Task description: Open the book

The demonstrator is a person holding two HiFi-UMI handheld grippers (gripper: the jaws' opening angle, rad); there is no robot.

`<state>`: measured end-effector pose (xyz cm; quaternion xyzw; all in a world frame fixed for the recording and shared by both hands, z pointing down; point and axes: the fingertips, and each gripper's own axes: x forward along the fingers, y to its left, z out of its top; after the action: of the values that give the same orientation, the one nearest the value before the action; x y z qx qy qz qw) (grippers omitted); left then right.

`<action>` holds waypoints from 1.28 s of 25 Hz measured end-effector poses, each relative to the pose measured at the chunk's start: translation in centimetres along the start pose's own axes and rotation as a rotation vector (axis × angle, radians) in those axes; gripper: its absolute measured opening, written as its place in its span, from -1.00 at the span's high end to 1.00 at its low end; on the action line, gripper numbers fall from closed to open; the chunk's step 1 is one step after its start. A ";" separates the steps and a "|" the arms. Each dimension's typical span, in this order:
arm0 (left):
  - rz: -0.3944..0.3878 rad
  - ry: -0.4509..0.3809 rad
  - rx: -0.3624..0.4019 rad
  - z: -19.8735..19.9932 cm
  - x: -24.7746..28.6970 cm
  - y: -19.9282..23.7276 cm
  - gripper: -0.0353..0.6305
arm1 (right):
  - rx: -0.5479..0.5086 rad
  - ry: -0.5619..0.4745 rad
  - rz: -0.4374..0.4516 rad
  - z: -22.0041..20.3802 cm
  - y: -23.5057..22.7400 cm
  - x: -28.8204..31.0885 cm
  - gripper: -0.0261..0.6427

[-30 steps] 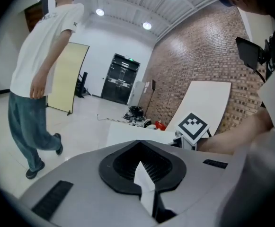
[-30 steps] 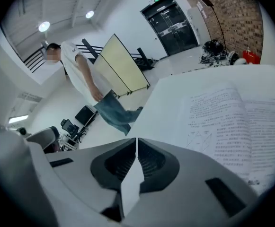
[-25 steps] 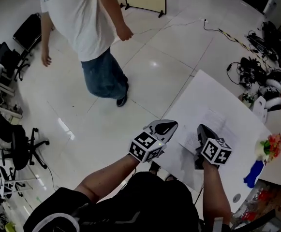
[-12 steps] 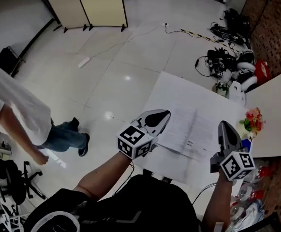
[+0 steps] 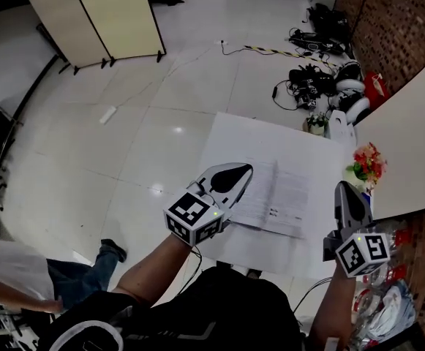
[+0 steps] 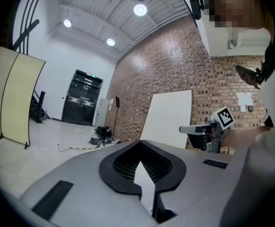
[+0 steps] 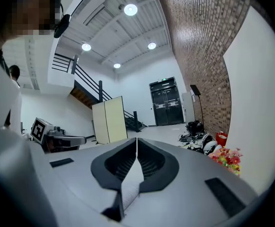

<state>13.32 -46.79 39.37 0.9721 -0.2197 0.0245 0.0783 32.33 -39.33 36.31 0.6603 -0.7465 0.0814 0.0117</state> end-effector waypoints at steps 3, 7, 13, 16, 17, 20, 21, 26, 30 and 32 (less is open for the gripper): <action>-0.008 -0.013 -0.006 0.1 0.6 0.0 0.90 | -0.023 -0.014 -0.032 0.4 -0.1 -1.2 0.92; -0.037 0.002 -0.001 -0.9 1.7 -1.1 0.90 | -0.041 -0.013 -0.039 0.0 0.2 -3.1 0.92; -0.024 -0.029 0.041 1.2 0.7 -6.6 0.91 | -0.093 -0.041 0.017 1.4 0.4 -8.2 0.92; 0.012 -0.078 0.061 2.6 -0.3 -10.0 0.90 | -0.096 -0.041 0.067 1.9 0.3 -11.3 0.92; 0.034 -0.091 0.054 2.8 -0.7 -11.2 0.90 | -0.099 -0.033 0.084 1.9 0.3 -12.6 0.92; 0.093 -0.082 0.054 2.5 -1.8 -15.0 0.91 | -0.142 -0.031 0.143 1.9 0.5 -16.6 0.92; 0.107 -0.071 0.057 2.3 -2.2 -16.4 0.90 | -0.154 -0.029 0.159 1.8 0.5 -17.8 0.92; 0.144 -0.082 0.038 2.6 -5.1 -22.2 0.91 | -0.127 -0.020 0.221 1.0 0.6 -22.0 0.92; 0.165 -0.098 0.076 4.0 -8.6 -24.8 0.90 | -0.124 -0.049 0.237 1.7 2.1 -24.2 0.92; 0.171 -0.105 0.079 4.3 -10.2 -25.9 0.91 | -0.131 -0.072 0.231 2.4 2.9 -25.3 0.92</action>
<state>15.30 -20.13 30.60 0.9520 -0.3047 -0.0112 0.0260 32.93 -14.39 30.49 0.5702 -0.8212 0.0095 0.0184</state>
